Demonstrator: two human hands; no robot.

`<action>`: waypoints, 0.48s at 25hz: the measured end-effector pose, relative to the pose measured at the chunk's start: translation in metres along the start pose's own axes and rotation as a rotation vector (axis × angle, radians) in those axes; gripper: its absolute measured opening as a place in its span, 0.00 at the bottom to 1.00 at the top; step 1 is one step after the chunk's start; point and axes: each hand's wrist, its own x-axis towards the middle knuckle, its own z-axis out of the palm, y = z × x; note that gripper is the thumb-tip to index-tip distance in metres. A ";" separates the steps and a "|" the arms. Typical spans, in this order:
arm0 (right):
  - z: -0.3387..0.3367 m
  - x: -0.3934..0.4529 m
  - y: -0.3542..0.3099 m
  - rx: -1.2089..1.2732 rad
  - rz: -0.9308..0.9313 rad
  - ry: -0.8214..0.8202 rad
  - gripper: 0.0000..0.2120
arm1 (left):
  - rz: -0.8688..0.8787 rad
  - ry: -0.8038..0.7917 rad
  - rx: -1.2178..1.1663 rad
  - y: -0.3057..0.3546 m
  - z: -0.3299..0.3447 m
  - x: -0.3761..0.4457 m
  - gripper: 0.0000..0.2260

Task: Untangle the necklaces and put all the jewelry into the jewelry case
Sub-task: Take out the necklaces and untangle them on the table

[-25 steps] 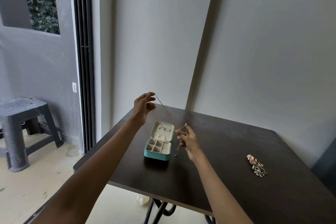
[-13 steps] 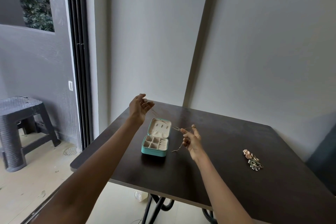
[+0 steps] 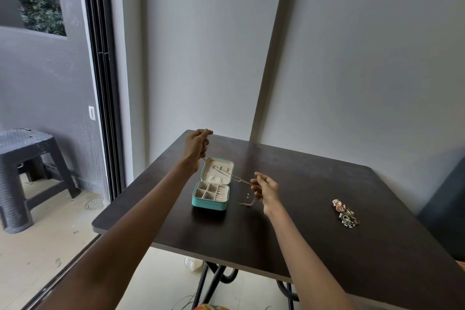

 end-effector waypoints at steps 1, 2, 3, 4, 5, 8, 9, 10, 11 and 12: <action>0.001 0.001 0.000 -0.024 -0.016 -0.001 0.07 | 0.006 -0.016 0.050 0.000 0.001 -0.001 0.10; 0.003 0.002 0.000 -0.052 -0.031 -0.008 0.08 | 0.011 -0.034 0.112 -0.002 0.002 -0.001 0.10; 0.004 0.002 0.000 -0.082 -0.041 -0.019 0.08 | 0.018 -0.060 0.188 -0.005 0.004 -0.001 0.09; 0.006 0.003 -0.001 -0.108 -0.046 -0.033 0.08 | 0.030 -0.086 0.283 -0.010 0.004 0.000 0.08; 0.008 0.003 -0.001 -0.125 -0.048 -0.047 0.08 | 0.045 -0.113 0.389 -0.015 0.005 0.000 0.07; 0.016 0.002 -0.005 -0.114 -0.065 -0.072 0.09 | 0.089 -0.187 0.690 -0.036 0.005 0.004 0.07; 0.019 0.002 -0.008 -0.090 -0.084 -0.078 0.09 | 0.103 -0.206 0.769 -0.040 0.005 0.005 0.07; 0.022 0.002 -0.013 -0.062 -0.107 -0.085 0.09 | 0.116 -0.222 0.837 -0.043 0.005 0.005 0.08; 0.026 0.003 -0.018 -0.033 -0.133 -0.093 0.09 | 0.130 -0.236 0.895 -0.044 0.005 0.005 0.08; 0.029 0.004 -0.025 -0.008 -0.159 -0.102 0.09 | 0.140 -0.248 0.935 -0.044 0.006 0.005 0.09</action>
